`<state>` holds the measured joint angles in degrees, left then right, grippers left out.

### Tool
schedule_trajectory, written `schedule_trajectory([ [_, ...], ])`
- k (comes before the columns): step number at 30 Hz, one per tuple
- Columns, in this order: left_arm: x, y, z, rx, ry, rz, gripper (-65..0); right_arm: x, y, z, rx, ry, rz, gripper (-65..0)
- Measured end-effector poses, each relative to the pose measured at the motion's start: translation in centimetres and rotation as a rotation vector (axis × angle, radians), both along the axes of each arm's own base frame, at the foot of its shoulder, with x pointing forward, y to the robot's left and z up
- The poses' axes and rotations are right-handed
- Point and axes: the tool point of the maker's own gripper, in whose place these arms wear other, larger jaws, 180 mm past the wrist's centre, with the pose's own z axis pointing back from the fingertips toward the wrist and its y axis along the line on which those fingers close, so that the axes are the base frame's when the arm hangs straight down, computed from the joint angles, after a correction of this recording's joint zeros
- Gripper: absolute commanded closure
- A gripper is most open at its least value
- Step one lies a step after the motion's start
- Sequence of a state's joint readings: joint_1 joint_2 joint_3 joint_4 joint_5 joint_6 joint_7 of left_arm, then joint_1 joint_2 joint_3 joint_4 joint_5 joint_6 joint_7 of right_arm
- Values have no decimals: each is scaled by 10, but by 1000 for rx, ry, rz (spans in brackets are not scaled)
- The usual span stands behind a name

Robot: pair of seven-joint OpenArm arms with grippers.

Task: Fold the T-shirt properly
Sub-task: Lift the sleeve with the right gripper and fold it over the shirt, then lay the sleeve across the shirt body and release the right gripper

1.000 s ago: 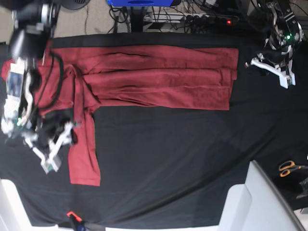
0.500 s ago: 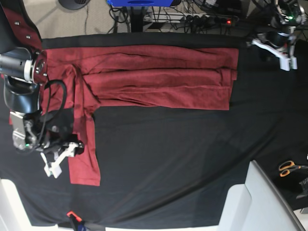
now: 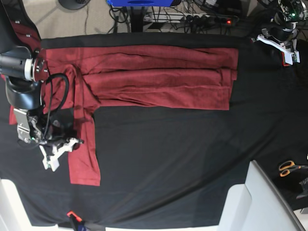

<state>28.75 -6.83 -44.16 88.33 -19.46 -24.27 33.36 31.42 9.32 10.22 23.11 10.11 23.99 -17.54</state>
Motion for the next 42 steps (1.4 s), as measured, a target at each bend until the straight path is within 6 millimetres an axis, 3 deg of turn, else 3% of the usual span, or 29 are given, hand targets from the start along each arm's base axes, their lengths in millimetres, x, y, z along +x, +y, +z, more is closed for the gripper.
schedule_trajectory([
  [2, -1, 0, 0, 0, 2, 0, 0, -1, 3, -1, 4, 3, 2, -6],
  [8, 0, 0, 0, -1, 1, 0, 0, 1, 9, 5, -2, 10, 37, 0],
  [14, 2, -3, -1, -5, -3, -6, 0, 10, 14, 65, -93, -125, 174, 0],
  [18, 11, -3, 1, -2, -19, -7, 0, -21, 33, 86, -161, -129, 265, 0],
  [24, 14, -3, 2, -5, -30, -5, 0, -56, 46, 120, -231, -192, 282, 0],
  [31, 24, -2, 6, -3, -53, -7, 0, -101, 64, 144, -274, -218, 308, 0],
  [33, 22, -3, 4, -4, -45, -6, 0, -112, 78, 153, -266, -248, 343, 0],
  [42, 23, -4, 5, -7, -48, -6, 0, -173, 149, 125, -190, -170, 563, 0],
])
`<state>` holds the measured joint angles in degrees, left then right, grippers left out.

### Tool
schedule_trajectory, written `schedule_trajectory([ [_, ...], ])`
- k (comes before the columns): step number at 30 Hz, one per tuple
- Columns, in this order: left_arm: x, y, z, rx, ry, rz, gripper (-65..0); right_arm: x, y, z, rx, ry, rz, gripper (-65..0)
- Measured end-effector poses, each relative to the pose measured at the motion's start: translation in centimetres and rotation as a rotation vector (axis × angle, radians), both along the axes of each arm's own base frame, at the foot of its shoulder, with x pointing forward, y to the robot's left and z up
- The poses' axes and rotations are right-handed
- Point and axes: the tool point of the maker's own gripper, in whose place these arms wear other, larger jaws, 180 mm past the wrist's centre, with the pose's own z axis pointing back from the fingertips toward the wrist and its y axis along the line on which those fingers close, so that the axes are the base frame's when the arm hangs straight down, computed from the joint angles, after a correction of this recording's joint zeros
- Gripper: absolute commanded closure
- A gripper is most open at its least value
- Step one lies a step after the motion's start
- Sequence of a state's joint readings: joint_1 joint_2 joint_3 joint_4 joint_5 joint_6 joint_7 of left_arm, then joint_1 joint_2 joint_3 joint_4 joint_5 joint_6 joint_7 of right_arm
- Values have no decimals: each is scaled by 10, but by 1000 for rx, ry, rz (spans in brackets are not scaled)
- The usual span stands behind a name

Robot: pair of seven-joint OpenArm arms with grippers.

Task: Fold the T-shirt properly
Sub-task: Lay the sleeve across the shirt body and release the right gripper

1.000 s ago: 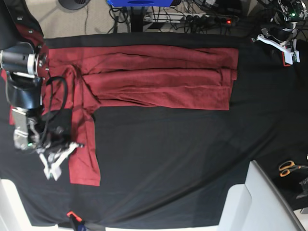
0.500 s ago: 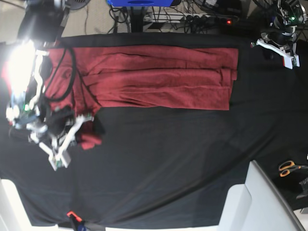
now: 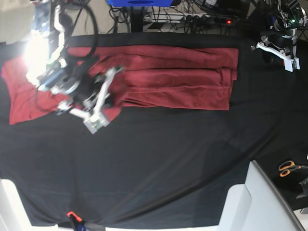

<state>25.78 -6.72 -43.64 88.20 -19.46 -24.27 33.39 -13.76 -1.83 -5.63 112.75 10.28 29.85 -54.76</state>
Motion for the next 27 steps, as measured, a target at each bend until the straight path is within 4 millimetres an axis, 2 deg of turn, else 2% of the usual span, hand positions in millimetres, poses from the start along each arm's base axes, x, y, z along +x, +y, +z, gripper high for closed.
schedule_trajectory([
  [6, 0, 0, 0, 0, 0, 0, 0, -24, 49, 3, 79, -9, 125, 0],
  [11, 0, 0, 0, 0, 0, 0, 0, -41, 73, 2, 109, 6, 196, 0],
  [17, 0, 0, 0, 0, 0, 0, 0, -50, 76, -17, 97, 67, 208, 0],
  [21, 0, 0, 0, 0, -1, 0, 0, -47, 78, -21, 123, 52, 204, 0],
  [27, 0, 0, 0, 0, -1, 0, 0, -53, 77, -36, 112, 100, 204, 0],
])
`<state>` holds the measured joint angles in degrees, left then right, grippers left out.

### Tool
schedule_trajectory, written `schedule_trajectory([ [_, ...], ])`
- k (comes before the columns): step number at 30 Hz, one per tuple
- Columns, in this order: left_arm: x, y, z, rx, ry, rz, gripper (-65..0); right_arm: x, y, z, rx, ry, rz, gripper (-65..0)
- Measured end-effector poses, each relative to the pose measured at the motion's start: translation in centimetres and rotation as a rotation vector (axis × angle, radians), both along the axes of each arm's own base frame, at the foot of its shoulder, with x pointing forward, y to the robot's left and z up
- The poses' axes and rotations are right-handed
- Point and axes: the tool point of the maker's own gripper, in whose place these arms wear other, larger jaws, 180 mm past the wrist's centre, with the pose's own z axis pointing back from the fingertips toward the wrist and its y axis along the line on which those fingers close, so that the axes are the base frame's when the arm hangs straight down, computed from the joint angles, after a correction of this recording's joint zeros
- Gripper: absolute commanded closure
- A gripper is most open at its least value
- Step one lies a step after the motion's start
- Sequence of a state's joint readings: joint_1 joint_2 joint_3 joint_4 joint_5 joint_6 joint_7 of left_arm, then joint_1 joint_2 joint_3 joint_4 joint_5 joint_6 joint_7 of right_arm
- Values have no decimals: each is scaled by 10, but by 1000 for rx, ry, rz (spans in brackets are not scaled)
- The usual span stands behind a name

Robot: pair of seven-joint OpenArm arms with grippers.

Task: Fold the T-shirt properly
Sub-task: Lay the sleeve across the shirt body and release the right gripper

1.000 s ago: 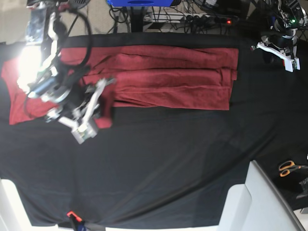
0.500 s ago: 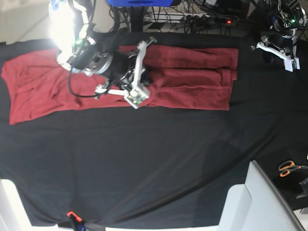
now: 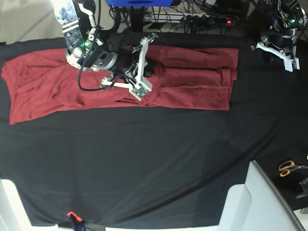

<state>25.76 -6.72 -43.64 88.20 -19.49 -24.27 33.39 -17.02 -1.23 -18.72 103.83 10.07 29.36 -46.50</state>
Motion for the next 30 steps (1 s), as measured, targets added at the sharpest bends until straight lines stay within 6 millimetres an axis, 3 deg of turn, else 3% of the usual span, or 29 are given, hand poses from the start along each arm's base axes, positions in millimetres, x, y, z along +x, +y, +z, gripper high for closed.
schedule_trajectory([
  [5, -1, 0, 0, 0, 1, 0, 0, 15, 0, -1, -6, -18, 3, 0],
  [16, -1, 0, 0, 3, 5, -1, 0, 35, -7, -46, -78, 84, 13, -2],
  [19, -2, 0, -1, 1, 4, 1, 0, 44, -9, -49, -90, 87, 1, -14],
  [21, -6, 1, -8, -12, 17, 11, 0, 52, -12, -47, -95, 83, -47, -78],
  [26, -11, 0, -13, -21, 35, 18, 0, 60, -15, -36, -96, 50, -66, -383],
  [28, -9, 0, -13, -21, 32, 17, 0, 60, -15, -29, -85, 28, -70, -419],
  [30, -10, 2, -12, -17, 32, 15, 0, 55, -18, -14, -68, -15, -76, -387],
])
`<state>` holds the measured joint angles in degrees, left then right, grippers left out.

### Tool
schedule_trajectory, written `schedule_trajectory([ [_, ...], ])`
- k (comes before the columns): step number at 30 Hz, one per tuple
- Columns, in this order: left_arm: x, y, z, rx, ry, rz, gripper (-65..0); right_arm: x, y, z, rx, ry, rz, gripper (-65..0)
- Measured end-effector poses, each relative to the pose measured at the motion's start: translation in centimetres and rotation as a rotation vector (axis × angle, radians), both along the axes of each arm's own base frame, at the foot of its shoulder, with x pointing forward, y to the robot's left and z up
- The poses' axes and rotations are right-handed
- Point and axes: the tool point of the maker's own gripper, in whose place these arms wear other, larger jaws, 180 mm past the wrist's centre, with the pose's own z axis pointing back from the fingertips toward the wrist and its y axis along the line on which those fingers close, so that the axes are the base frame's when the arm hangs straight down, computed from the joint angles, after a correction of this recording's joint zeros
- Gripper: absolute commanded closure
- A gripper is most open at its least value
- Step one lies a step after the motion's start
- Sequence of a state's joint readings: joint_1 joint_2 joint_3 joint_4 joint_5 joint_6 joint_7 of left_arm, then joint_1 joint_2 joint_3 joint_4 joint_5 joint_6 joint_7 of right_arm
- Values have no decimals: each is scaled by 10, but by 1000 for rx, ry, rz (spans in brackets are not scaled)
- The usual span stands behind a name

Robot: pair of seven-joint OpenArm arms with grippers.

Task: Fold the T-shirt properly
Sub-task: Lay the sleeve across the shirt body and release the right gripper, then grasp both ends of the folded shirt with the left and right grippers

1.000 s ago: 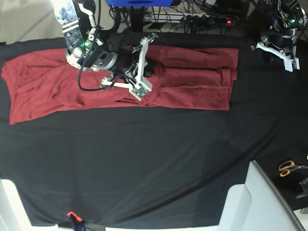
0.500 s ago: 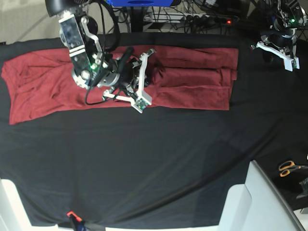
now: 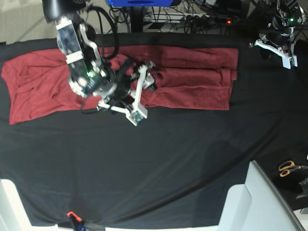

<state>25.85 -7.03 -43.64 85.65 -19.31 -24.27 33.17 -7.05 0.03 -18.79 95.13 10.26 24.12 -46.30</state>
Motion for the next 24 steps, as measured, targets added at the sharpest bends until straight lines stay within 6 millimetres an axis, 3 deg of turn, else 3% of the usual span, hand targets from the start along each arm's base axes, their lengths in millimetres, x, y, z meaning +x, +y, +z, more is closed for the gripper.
schedule_trajectory([
  [2, 1, 4, 2, 11, 2, -7, 0, -1, -9, 27, 30, -93, -1, -350],
  [4, 2, 9, 5, 22, -3, -5, 0, 15, -37, 62, 82, -232, -120, -318],
  [6, 3, 9, 6, 22, -7, -6, 0, 30, -76, 72, 75, -294, -240, -293],
  [11, 3, 7, 5, 18, -4, -9, 0, 44, -160, 25, -33, -181, -457, -192],
  [15, 10, 4, 14, 34, -27, -25, 0, 55, -242, 0, -109, -126, -628, -8],
  [19, 26, -10, 22, 34, -59, -81, 0, 49, -308, -19, -173, -56, -742, -12],
  [21, 31, -21, 19, 19, -60, -109, 0, 51, -327, -26, -163, -25, -795, -12],
  [24, 31, -28, 17, 3, -60, -119, 0, 56, -356, -19, -159, -37, -864, -12],
])
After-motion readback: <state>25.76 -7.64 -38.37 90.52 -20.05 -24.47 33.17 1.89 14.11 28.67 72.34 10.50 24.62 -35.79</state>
